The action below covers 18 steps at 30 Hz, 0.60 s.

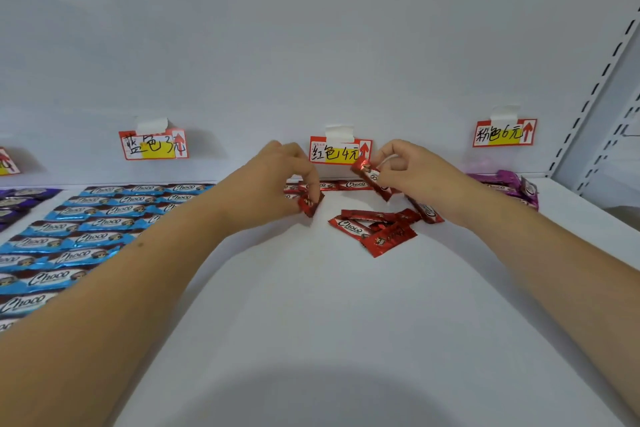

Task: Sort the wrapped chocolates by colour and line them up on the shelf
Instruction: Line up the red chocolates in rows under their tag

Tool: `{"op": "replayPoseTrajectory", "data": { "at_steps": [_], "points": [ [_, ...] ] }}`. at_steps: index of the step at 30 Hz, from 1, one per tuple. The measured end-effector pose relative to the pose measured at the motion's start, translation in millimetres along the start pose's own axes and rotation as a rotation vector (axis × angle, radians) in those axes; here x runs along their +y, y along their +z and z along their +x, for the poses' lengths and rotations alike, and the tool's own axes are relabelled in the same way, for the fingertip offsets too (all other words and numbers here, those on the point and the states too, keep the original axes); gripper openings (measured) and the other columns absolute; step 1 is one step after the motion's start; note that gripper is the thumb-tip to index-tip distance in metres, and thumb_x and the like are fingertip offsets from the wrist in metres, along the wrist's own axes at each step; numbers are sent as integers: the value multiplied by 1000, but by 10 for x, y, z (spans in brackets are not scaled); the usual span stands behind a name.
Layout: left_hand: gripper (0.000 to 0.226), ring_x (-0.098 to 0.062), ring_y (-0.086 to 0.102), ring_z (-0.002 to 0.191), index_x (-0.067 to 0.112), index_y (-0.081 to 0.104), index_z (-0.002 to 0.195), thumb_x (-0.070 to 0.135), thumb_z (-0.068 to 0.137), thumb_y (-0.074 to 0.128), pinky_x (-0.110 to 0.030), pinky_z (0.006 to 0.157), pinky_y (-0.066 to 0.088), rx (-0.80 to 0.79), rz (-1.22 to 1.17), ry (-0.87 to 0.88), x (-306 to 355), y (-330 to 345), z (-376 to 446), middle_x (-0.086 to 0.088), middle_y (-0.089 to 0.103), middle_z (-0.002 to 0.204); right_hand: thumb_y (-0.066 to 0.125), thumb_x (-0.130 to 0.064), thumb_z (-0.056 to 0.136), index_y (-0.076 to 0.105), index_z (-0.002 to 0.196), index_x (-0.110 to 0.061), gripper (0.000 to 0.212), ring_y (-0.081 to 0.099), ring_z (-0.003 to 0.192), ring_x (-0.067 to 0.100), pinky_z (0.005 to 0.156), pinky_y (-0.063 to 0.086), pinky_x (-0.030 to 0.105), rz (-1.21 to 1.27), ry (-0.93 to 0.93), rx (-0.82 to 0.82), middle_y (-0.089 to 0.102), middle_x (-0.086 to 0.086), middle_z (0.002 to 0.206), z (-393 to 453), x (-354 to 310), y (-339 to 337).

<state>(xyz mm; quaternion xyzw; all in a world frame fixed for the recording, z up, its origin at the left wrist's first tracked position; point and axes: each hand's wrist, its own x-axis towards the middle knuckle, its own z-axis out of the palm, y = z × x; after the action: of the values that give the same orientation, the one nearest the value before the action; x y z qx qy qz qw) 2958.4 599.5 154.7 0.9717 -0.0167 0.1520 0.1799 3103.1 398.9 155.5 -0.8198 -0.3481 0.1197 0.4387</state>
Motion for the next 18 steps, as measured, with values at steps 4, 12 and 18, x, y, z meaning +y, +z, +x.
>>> {"op": "replayPoseTrajectory", "data": {
  "at_steps": [4, 12, 18],
  "points": [
    [9, 0, 58, 85, 27, 69, 83, 23, 82, 77, -9, 70, 43, 60, -34, 2, 35, -41, 2, 16, 59, 95, 62, -12, 91, 69, 110, -29, 26, 62, 84, 6, 77, 43, 18, 3, -22, -37, 66, -10, 83, -44, -41, 18],
    [13, -3, 65, 77, 32, 70, 92, 23, 85, 74, -26, 74, 54, 156, -67, -27, 109, 42, -2, 14, 70, 93, 61, -2, 90, 56, 124, -25, 41, 71, 73, 19, 63, 56, 26, 208, 57, -83, 69, 7, 105, -60, -101, -36],
    [17, 0, 53, 73, 34, 73, 105, 29, 90, 67, -22, 56, 41, 273, 85, 34, 122, 98, 26, 17, 62, 96, 64, -6, 90, 70, 90, -15, 10, 69, 69, 8, 56, 48, 12, 46, 37, 30, 73, 5, 93, -5, -37, -113]
  ]
}}
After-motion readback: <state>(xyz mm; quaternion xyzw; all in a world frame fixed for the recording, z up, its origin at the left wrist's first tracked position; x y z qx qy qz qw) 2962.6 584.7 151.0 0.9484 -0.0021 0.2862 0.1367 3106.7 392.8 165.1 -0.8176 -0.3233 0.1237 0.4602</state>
